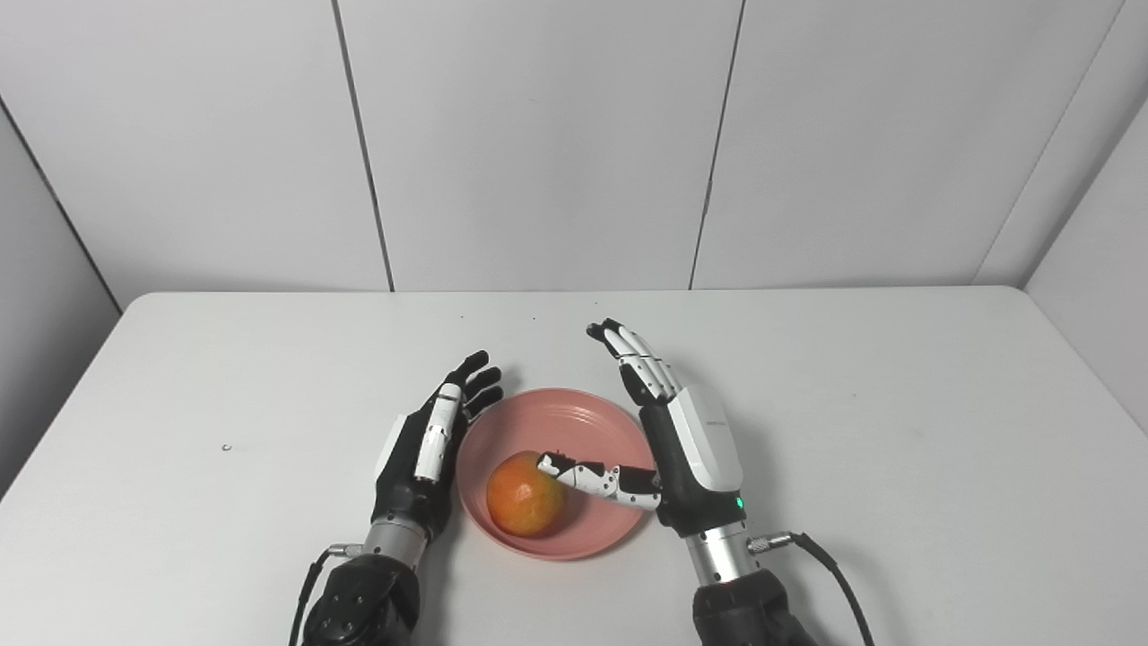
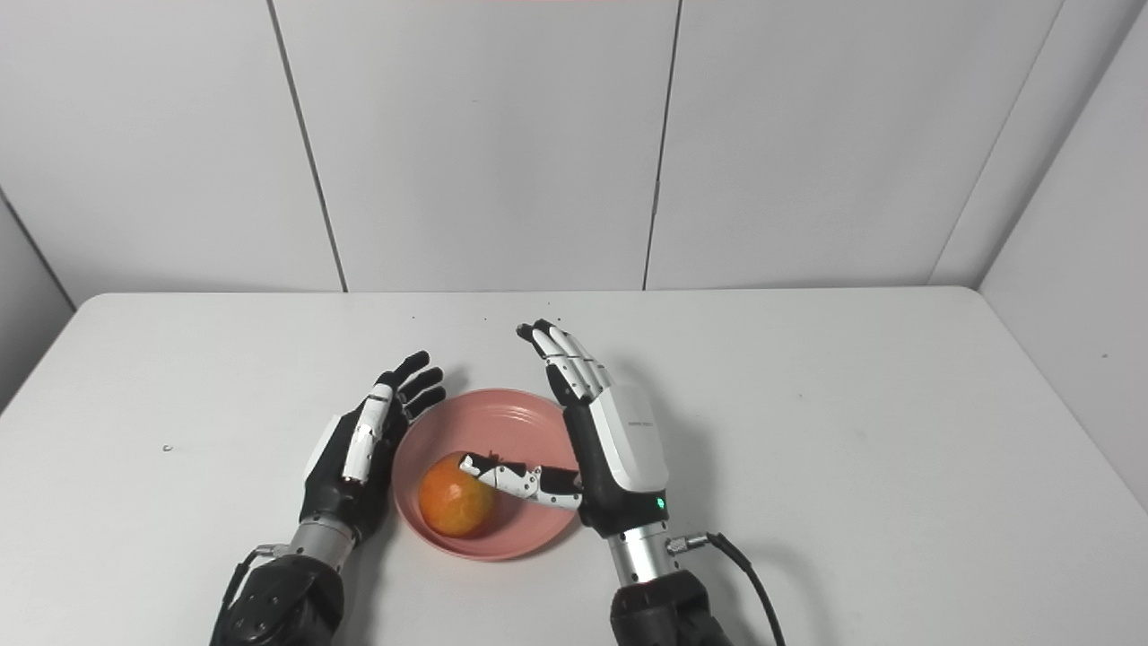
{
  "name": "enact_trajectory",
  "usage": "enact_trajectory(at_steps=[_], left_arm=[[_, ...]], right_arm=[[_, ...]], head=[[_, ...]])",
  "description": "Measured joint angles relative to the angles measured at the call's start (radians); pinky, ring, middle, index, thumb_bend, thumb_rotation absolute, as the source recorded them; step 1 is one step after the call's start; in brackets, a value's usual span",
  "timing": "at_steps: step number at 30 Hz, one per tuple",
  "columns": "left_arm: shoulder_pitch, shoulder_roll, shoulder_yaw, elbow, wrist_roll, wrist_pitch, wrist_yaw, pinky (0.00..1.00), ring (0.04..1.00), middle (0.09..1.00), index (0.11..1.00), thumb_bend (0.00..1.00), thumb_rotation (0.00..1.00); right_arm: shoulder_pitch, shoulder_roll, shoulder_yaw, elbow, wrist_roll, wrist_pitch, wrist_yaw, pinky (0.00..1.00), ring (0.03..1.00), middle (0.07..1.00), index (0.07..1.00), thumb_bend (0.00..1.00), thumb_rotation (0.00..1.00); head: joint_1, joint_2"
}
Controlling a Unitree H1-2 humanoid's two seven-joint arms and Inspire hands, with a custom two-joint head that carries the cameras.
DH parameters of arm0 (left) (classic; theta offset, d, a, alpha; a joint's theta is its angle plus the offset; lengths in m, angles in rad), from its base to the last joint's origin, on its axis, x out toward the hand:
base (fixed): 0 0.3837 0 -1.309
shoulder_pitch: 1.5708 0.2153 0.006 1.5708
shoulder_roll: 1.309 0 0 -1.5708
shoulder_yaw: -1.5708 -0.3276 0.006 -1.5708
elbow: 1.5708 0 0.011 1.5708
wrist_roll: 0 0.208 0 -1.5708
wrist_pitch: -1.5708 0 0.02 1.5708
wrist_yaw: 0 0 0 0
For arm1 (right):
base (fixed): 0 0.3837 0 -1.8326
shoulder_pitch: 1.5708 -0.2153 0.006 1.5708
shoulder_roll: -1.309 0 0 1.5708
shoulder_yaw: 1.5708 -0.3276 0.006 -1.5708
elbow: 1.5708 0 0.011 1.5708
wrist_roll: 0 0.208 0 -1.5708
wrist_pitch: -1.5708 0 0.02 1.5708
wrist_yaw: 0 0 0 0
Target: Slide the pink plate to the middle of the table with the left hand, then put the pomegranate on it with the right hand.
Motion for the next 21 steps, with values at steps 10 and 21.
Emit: enact_trajectory(at_steps=[10, 21], left_arm=[[0.000, -0.001, 0.002, 0.000, 0.000, -0.001, 0.004, 0.86, 0.880, 0.874, 0.856, 0.29, 0.99], [0.000, -0.001, 0.007, 0.002, -0.001, -0.002, 0.005, 0.87, 0.886, 0.876, 0.858, 0.30, 0.97]], right_arm=[[0.037, 0.025, -0.064, 0.013, 0.207, -0.010, 0.038, 0.91, 0.948, 0.955, 0.935, 0.60, 0.92], [0.032, 0.063, -0.151, 0.069, 0.436, -0.010, 0.111, 0.92, 0.933, 0.932, 0.923, 0.63, 1.00]], head=[[-0.002, 0.000], [-0.002, 0.000]])
